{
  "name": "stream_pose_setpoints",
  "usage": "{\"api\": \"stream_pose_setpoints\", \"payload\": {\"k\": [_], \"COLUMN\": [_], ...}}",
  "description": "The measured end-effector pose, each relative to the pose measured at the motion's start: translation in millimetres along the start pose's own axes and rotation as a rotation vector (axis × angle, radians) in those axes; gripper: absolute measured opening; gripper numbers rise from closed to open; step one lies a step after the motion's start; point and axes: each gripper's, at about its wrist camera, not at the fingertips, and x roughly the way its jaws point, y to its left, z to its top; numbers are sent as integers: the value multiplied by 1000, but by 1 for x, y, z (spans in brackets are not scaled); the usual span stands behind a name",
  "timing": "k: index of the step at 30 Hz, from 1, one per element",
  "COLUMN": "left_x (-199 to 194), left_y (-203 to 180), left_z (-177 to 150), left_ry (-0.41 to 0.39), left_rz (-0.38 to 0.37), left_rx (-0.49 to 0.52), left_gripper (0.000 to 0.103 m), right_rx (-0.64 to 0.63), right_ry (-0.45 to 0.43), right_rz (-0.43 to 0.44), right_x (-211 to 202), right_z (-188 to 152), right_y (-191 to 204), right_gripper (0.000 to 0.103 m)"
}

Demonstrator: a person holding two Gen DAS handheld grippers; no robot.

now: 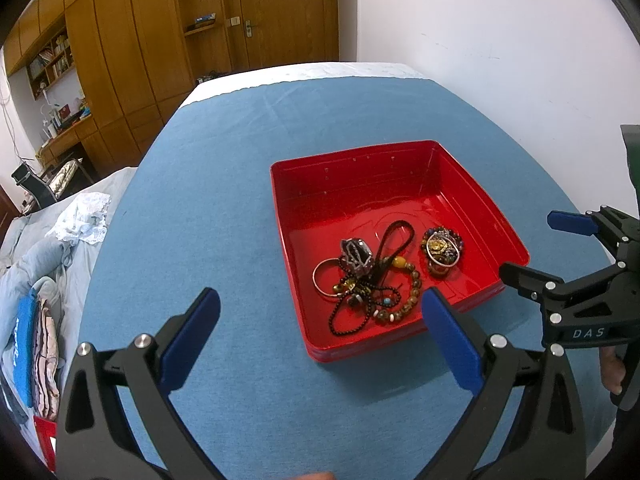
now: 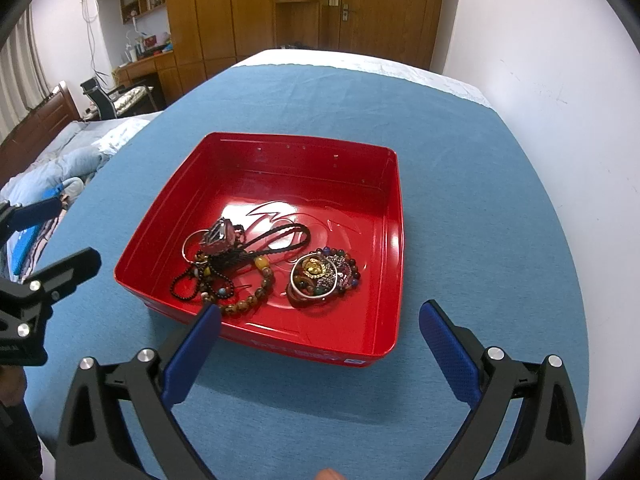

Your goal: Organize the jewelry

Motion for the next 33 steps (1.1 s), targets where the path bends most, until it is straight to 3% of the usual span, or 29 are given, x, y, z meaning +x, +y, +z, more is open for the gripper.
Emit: {"api": "stream_pose_setpoints", "payload": {"k": [33], "left_x": [-8], "left_y": [-3], "left_z": [-1], "left_ry": [-8], "left_rz": [8], "left_rx": [-3], "left_gripper": [100], "right_rx": [0], "right_ry": [-7], "right_rz": [-1], "right_x": [-6], "right_z": [0], "right_y": [-1], "right_gripper": [99]}}
